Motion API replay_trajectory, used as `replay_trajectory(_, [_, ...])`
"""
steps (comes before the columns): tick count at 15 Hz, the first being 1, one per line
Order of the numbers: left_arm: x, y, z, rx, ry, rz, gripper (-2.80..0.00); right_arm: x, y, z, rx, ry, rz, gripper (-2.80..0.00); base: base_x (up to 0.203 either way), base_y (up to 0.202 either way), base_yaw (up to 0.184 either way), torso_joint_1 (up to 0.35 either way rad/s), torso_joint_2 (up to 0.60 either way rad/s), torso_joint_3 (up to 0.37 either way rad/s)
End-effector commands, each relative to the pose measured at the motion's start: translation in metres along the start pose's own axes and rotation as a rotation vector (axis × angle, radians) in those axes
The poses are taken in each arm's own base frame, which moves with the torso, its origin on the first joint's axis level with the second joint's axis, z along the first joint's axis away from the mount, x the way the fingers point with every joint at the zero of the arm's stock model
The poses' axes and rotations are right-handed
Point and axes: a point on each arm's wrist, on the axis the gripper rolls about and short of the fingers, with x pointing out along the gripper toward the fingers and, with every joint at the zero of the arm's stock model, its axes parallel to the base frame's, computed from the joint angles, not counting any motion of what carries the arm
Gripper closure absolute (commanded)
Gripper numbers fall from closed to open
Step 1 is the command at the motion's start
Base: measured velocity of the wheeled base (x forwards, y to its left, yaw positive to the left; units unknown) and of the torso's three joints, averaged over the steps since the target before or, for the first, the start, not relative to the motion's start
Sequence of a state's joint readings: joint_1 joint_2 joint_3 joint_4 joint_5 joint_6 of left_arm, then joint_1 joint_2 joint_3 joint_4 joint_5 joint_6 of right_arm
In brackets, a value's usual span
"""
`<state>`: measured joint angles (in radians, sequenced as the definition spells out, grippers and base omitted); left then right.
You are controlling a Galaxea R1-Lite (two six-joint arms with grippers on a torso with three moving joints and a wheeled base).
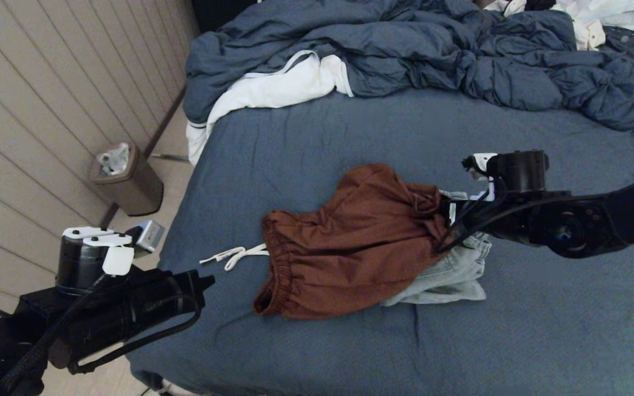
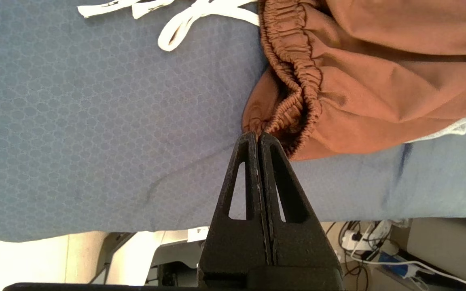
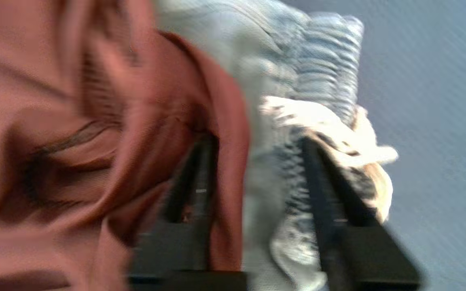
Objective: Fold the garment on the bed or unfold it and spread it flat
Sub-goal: Unford the brown shorts
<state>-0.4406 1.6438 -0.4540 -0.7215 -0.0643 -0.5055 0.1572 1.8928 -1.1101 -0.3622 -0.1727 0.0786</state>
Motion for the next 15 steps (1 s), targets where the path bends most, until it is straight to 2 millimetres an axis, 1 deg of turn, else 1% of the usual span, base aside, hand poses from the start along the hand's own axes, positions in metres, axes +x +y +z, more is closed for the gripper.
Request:
replay_trajectory(1, [0.000,0.000,0.000,-0.003,-0.004,-0.002,0.00,-0.011,-0.003,0.013,0.015,-0.047,0.003,-2.80,0.000,0.000,0.000,0.000,0.00,0.000])
replay_trajectory(3, [-0.001,-0.001,0.001,-0.002,-0.014,-0.002,0.00,-0.027,-0.011,0.030,0.032,-0.112,-0.002,-2.80,0.000,0.000,0.000,0.000,0.00,0.000])
replay_trajectory(5, [-0.003,-0.002,0.004,0.002,-0.045,-0.012,0.00,-0.048,-0.012,0.053,0.043,-0.196,0.023,-2.80,0.000,0.000,0.000,0.000,0.00,0.000])
replay_trajectory(6, [-0.005,-0.003,0.005,0.002,-0.053,-0.015,0.00,-0.055,-0.011,0.063,0.047,-0.230,0.032,-2.80,0.000,0.000,0.000,0.000,0.00,0.000])
replay_trajectory(7, [-0.005,-0.003,0.006,0.002,-0.056,-0.015,0.00,-0.061,-0.007,0.072,0.049,-0.262,0.044,0.00,0.000,0.000,0.000,0.000,0.00,0.000])
replay_trajectory(9, [-0.005,-0.003,0.006,0.002,-0.055,-0.016,0.00,-0.066,0.007,0.078,0.039,-0.281,0.086,0.00,0.000,0.000,0.000,0.000,0.00,0.000])
replay_trajectory(11, [-0.005,-0.003,0.006,0.002,-0.055,-0.016,0.00,-0.068,0.040,0.078,0.007,-0.252,0.175,0.00,0.000,0.000,0.000,0.000,0.00,0.000])
replay_trajectory(15, [-0.003,-0.002,0.006,0.001,-0.051,-0.013,0.00,-0.042,0.113,0.054,-0.066,-0.152,0.319,0.00,0.000,0.000,0.000,0.000,0.00,0.000])
